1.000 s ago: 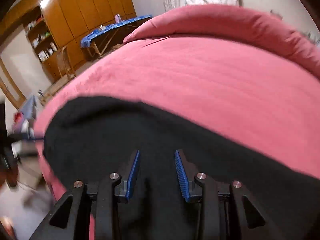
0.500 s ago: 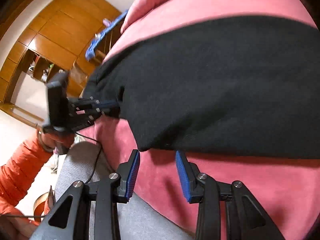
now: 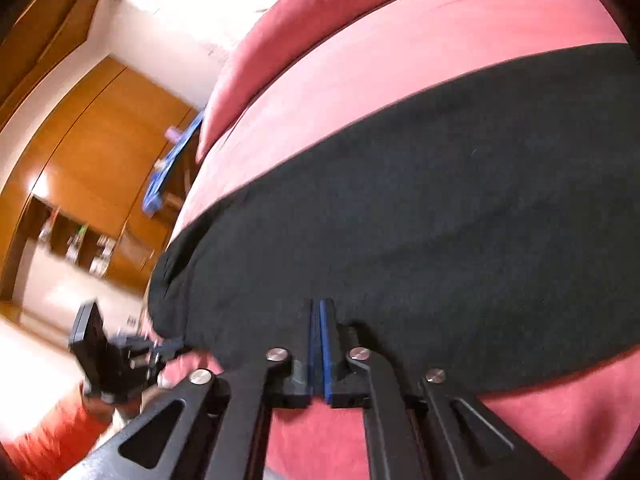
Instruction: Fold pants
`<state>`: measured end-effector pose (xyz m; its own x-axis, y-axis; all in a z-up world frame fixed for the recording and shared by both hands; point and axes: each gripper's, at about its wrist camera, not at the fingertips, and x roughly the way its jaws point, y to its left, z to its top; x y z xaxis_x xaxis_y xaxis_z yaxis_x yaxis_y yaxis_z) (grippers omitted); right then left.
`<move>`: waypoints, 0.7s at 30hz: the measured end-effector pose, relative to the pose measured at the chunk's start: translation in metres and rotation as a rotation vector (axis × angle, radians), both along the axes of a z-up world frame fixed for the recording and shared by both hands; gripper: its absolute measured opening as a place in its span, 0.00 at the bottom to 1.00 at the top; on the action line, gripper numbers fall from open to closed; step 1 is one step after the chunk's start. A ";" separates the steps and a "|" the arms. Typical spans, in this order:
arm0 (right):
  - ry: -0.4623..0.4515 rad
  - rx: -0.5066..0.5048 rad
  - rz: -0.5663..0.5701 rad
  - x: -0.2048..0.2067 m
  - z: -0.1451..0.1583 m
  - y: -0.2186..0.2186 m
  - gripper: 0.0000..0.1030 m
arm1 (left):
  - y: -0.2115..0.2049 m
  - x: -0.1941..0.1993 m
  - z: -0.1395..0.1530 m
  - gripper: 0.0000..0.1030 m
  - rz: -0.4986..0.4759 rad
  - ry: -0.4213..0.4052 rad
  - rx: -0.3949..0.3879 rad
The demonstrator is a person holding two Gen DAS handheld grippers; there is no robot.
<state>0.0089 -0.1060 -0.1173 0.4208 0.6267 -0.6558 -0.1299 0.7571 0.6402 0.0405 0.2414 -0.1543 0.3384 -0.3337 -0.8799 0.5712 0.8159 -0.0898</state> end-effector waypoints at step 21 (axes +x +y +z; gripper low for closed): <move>0.035 0.067 -0.293 -0.008 0.019 -0.088 0.41 | -0.154 0.055 0.021 0.70 0.143 -0.070 -0.209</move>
